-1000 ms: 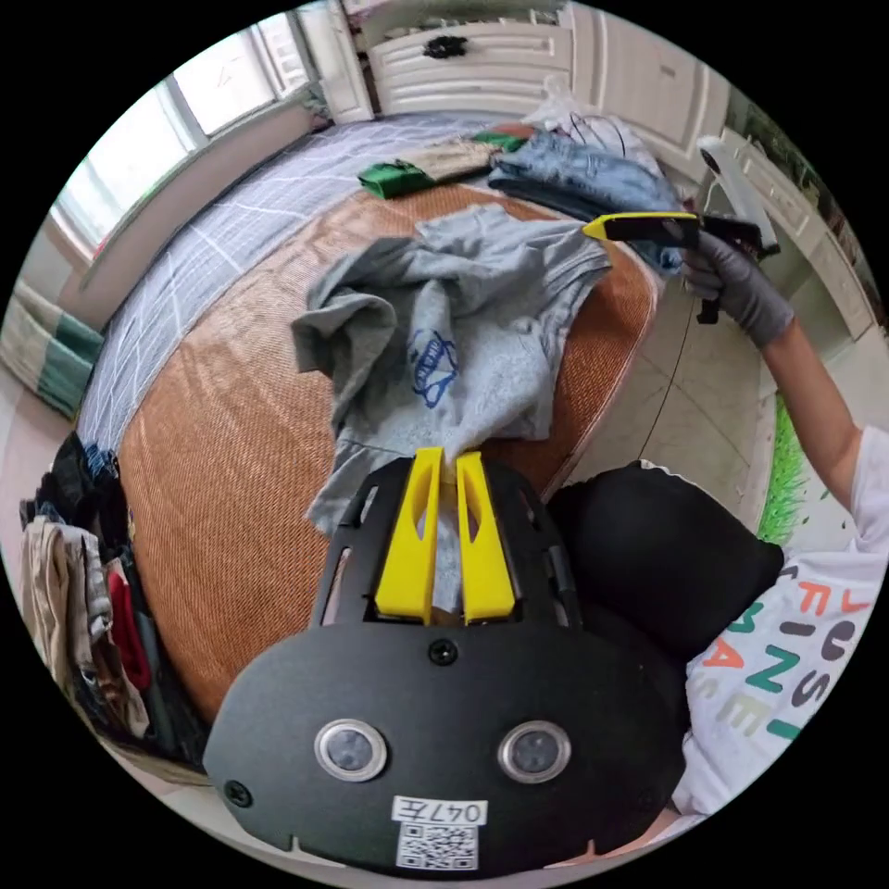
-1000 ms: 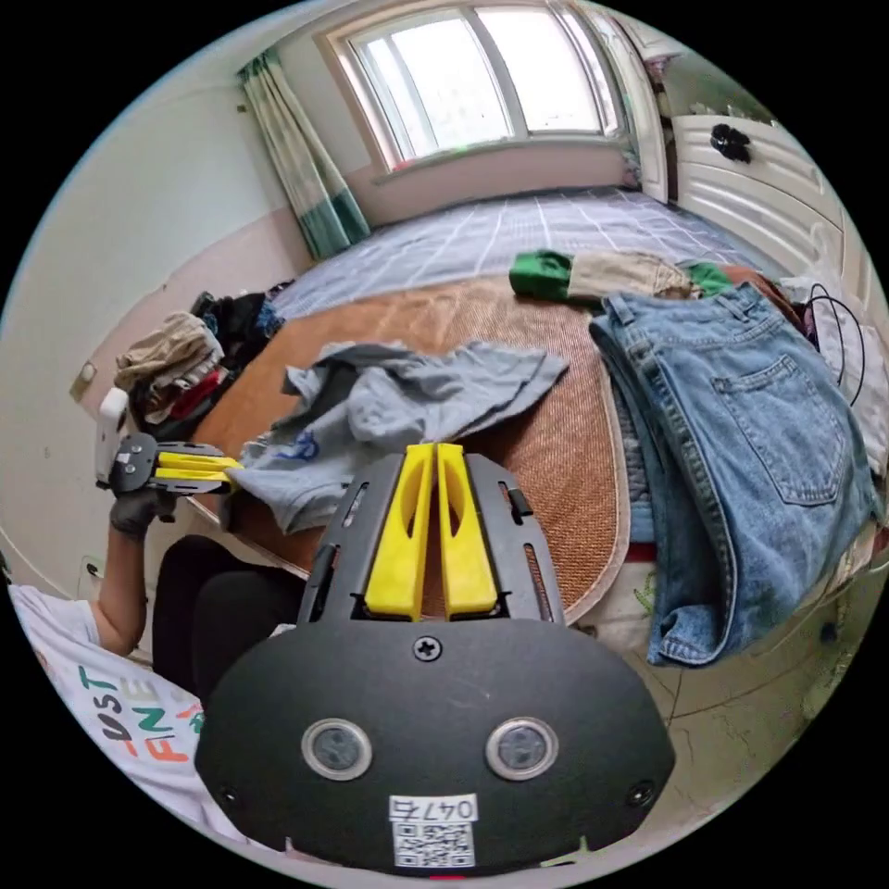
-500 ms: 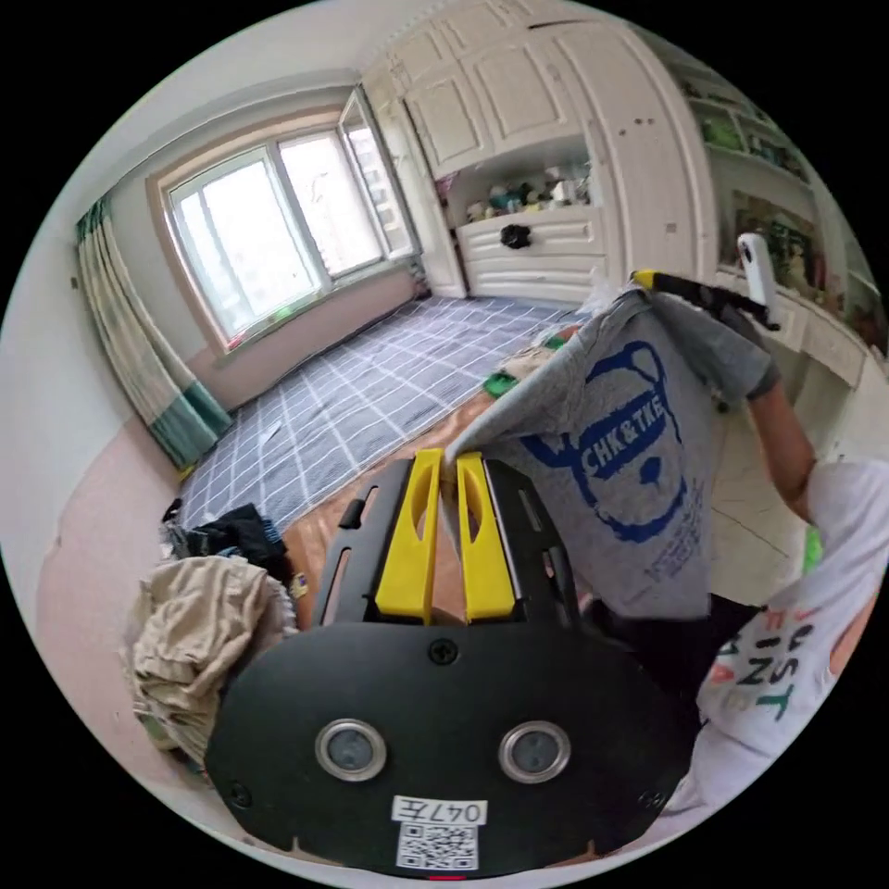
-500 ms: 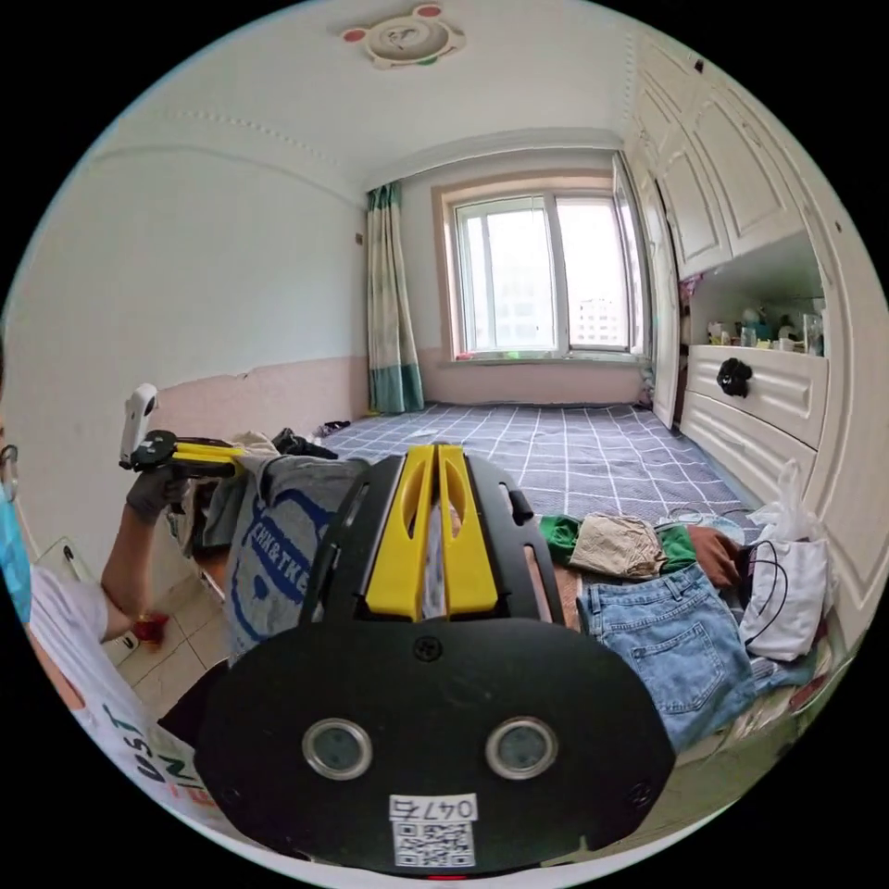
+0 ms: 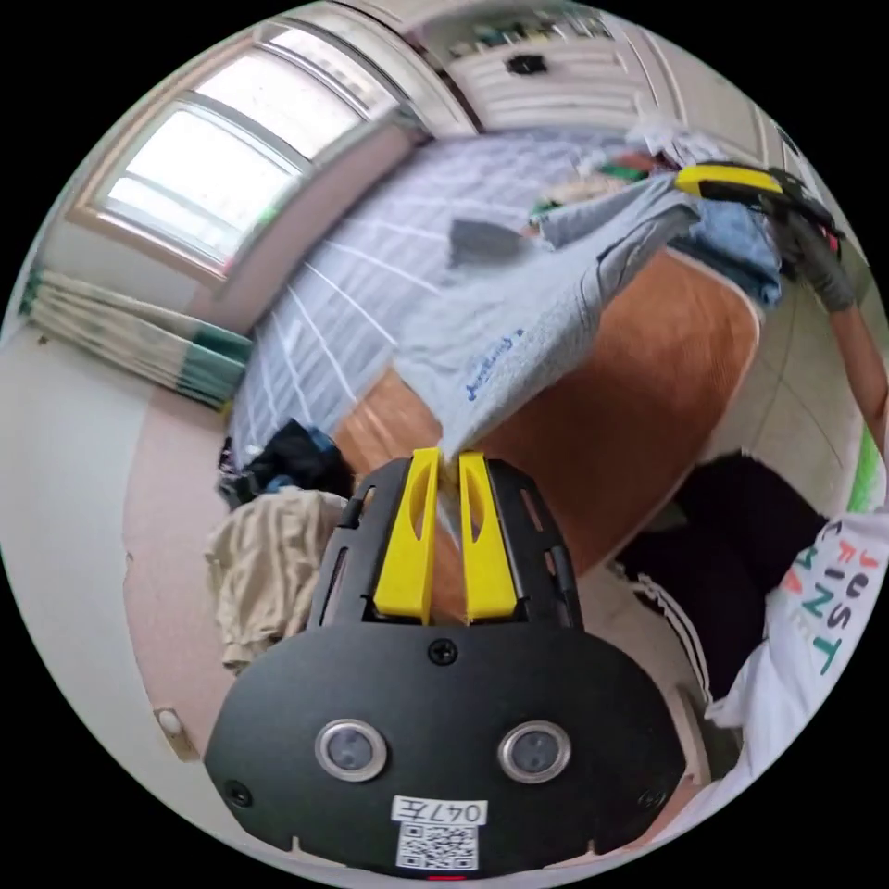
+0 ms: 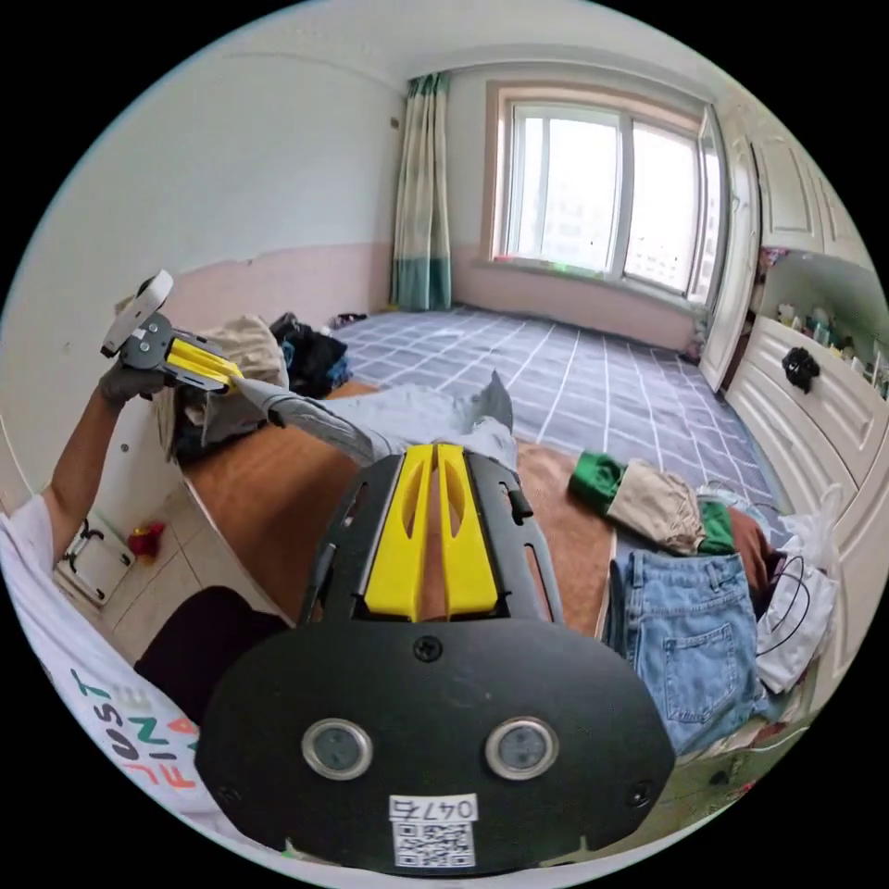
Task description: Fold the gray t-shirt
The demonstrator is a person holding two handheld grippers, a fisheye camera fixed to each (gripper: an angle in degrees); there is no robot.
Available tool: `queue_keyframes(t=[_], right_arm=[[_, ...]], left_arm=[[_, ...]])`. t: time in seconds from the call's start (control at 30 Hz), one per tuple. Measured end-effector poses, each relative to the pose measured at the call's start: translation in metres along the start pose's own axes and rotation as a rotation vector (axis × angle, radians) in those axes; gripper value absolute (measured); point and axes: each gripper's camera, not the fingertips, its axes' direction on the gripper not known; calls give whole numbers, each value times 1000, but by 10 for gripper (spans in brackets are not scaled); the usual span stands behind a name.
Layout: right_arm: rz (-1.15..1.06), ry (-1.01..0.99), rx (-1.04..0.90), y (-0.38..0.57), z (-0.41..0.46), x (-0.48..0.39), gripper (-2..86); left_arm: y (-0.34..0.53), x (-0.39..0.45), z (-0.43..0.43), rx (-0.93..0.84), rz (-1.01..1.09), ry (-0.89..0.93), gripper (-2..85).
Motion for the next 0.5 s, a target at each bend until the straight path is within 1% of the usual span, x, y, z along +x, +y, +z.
queue_keyframes(t=[0.07,0.1,0.17,0.23,0.3,0.33,0.37,0.43,0.5], right_arm=[[12,8,-151,38,48,-14,-1],[18,7,-184,47,59,-16,-1],[53,15,-298,79,100,-24,2],[60,12,-370,96,117,-26,8],[65,-11,-406,104,119,-24,27],[75,-42,-419,105,113,-20,45],[92,-66,-402,104,103,-13,66],[135,-74,-324,98,81,4,65],[204,-43,-250,88,64,27,59]], left_arm=[[-8,67,114,-104,50,80,47],[-9,83,140,-127,58,90,51],[-4,138,226,-202,61,92,71],[11,162,260,-210,28,82,84],[37,170,267,-158,-39,103,92],[58,168,264,-101,-98,142,96],[82,165,258,-35,-154,186,97],[121,159,251,60,-250,223,97],[156,158,261,101,-355,208,94]])
